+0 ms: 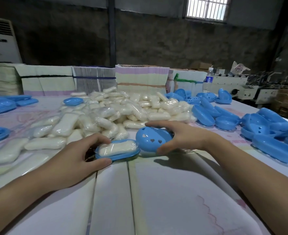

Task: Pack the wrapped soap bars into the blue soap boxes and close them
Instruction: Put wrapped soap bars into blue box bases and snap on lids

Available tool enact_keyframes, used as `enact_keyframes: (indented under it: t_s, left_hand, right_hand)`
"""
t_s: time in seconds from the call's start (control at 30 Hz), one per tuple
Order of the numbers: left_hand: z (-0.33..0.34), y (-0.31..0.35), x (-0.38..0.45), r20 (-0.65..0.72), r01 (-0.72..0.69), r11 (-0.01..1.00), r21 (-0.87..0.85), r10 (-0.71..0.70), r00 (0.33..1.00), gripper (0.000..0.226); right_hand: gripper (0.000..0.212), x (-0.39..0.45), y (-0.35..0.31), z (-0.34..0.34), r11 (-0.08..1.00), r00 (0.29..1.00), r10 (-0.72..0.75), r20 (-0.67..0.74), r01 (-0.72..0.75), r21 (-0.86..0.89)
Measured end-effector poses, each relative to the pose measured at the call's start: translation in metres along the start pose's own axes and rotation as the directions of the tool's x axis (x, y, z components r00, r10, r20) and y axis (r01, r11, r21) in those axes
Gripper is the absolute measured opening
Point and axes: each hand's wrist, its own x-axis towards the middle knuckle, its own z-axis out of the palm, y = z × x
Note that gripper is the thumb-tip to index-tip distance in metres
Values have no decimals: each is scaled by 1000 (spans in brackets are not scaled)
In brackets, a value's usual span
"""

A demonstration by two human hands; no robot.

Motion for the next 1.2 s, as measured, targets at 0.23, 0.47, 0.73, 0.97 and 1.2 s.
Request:
enact_keyframes:
  t_s: [0.23, 0.47, 0.73, 0.97, 1.2]
  left_hand:
    - [0, 3, -1, -26, 13, 999, -41, -14, 1000, 40]
    - [7, 9, 4, -36, 36, 988, -153, -42, 998, 61]
    - [5, 8, 8, -6, 92, 970, -227, -96, 995, 63]
    - [4, 9, 8, 12, 80, 970, -230, -79, 997, 64]
    - [7, 9, 7, -20, 66, 979, -194, -71, 997, 68]
  right_hand:
    - [71, 10, -17, 19, 986, 976, -96, -197, 121, 119]
    - [70, 18, -39, 50, 964, 959, -265, -102, 264, -28]
    - [67, 21, -41, 51, 958, 955, -285, -75, 284, -32]
    - [63, 27, -48, 56, 957, 956, -290, -36, 290, -27]
    - [57, 28, -53, 55, 940, 944, -330, -8, 328, -97]
